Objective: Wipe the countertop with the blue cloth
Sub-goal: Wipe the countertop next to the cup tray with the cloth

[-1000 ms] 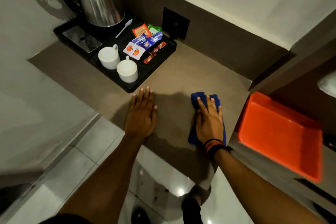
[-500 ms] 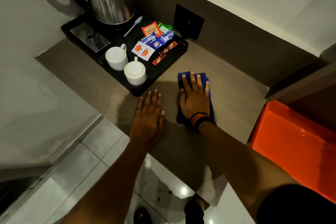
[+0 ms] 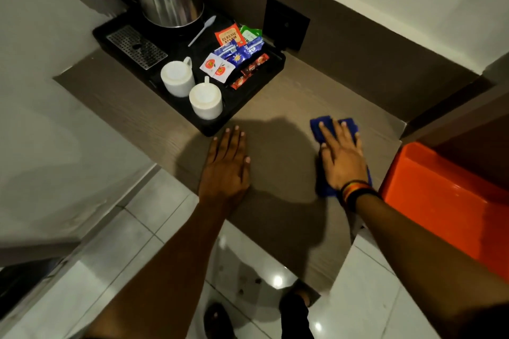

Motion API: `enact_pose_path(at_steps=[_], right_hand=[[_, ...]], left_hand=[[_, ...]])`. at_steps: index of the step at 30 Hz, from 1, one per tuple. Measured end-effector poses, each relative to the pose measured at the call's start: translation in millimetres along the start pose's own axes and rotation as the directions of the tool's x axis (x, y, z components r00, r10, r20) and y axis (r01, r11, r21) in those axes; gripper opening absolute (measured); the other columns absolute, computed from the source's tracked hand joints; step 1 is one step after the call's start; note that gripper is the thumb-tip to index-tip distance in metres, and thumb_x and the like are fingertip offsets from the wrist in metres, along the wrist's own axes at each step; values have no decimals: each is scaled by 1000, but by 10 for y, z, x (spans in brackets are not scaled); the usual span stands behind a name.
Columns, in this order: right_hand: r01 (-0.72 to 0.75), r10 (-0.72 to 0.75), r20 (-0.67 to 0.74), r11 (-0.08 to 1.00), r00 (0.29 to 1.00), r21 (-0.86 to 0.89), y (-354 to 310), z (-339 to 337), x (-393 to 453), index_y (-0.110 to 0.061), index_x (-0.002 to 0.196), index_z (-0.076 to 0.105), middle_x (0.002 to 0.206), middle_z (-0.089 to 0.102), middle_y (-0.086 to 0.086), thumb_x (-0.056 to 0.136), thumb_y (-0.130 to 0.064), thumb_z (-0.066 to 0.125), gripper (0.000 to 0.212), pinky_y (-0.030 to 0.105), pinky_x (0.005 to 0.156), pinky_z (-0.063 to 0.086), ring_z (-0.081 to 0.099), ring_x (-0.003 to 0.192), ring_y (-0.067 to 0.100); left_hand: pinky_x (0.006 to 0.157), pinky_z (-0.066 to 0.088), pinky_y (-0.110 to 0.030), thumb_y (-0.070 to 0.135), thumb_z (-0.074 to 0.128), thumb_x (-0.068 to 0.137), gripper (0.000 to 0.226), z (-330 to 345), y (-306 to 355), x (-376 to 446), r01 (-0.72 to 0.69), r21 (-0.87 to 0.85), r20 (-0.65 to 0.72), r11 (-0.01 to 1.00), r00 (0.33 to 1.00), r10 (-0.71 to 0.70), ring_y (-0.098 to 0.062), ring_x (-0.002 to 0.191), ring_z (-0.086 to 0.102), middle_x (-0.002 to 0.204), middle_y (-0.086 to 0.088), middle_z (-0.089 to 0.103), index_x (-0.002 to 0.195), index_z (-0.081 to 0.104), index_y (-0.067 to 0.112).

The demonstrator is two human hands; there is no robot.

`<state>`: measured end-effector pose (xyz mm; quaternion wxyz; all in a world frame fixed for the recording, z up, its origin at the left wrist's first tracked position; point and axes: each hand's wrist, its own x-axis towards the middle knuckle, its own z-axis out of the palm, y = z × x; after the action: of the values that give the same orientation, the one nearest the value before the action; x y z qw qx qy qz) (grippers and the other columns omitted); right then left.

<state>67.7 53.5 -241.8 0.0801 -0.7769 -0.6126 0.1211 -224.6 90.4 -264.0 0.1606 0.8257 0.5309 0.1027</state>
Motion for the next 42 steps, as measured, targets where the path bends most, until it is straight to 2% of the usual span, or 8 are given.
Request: enact_pose_path(at_steps=[4, 8, 11, 20, 25, 31, 35, 42], right_hand=[[-25, 26, -21, 999, 999, 34, -462, 112, 458, -33, 159, 24, 171, 15, 1, 103, -35, 32, 57, 54, 129, 5, 10, 158, 25], [218, -218, 40, 976, 975, 1, -1021, 406, -206, -37, 158, 25, 169, 22, -2, 101, -40, 28, 56, 51, 129, 5, 13, 158, 22], [304, -306, 88, 952, 948, 37, -730, 376, -763, -41, 158, 22, 170, 19, -7, 103, -42, 26, 55, 47, 129, 1, 10, 158, 17], [-177, 177, -81, 984, 981, 6, 108, -7, 272, -33, 159, 24, 170, 14, 16, 103, -37, 33, 57, 57, 127, 7, 4, 158, 35], [-30, 36, -88, 997, 996, 72, -536, 136, 672, -30, 158, 25, 169, 19, 12, 102, -35, 37, 58, 51, 129, 4, 12, 158, 32], [147, -145, -23, 980, 989, 135, -895, 405, -246, -27, 160, 24, 171, 12, 7, 104, -22, 39, 58, 39, 125, -7, 6, 159, 29], [174, -183, 22, 961, 983, 215, -683, 243, -819, -25, 160, 22, 171, 10, 10, 103, -12, 44, 63, 34, 125, 2, 10, 158, 31], [64, -9, -192, 958, 981, 281, 429, -507, -1225, -19, 161, 21, 171, 7, 11, 99, 0, 43, 68, 40, 129, 7, 3, 159, 30]], left_hand=[[132, -4, -43, 43, 22, 108, 67, 24, -10, -4, -1, -14, -9, 1000, 1000, 1, -19, 163, -2, 176, -6, 7, 167, 9, 14], [132, 0, -44, 40, 20, 106, 67, -31, 14, -13, 11, -11, 26, 1000, 1000, -11, -22, 163, 3, 176, -9, 10, 166, 12, 11], [132, 2, -48, 38, 22, 108, 66, -69, 45, -48, -5, 0, 30, 1000, 1000, 5, -23, 163, 1, 176, -9, 6, 166, 7, 11], [128, -15, -36, 41, 24, 108, 66, -7, 38, -37, 32, -27, 6, 999, 999, -31, -13, 160, -13, 173, 2, -5, 166, 4, 17], [131, -10, -42, 46, 18, 107, 66, 54, -21, 3, 32, 20, 34, 999, 999, -33, -13, 161, -14, 175, 3, -7, 167, 1, 22], [132, -2, -46, 41, 24, 108, 64, -26, 40, -3, 39, 11, 37, 999, 999, -40, -19, 162, -5, 176, -4, 3, 167, 7, 20], [132, -3, -45, 39, 22, 111, 64, -151, 292, -132, 48, 127, 54, 991, 997, -56, -24, 163, -6, 176, -11, 1, 166, 4, 13], [131, -7, -42, 46, 18, 108, 68, -56, 1277, -157, -177, 93, 82, 980, 982, 170, -24, 163, -5, 176, -9, 0, 166, 4, 13]])
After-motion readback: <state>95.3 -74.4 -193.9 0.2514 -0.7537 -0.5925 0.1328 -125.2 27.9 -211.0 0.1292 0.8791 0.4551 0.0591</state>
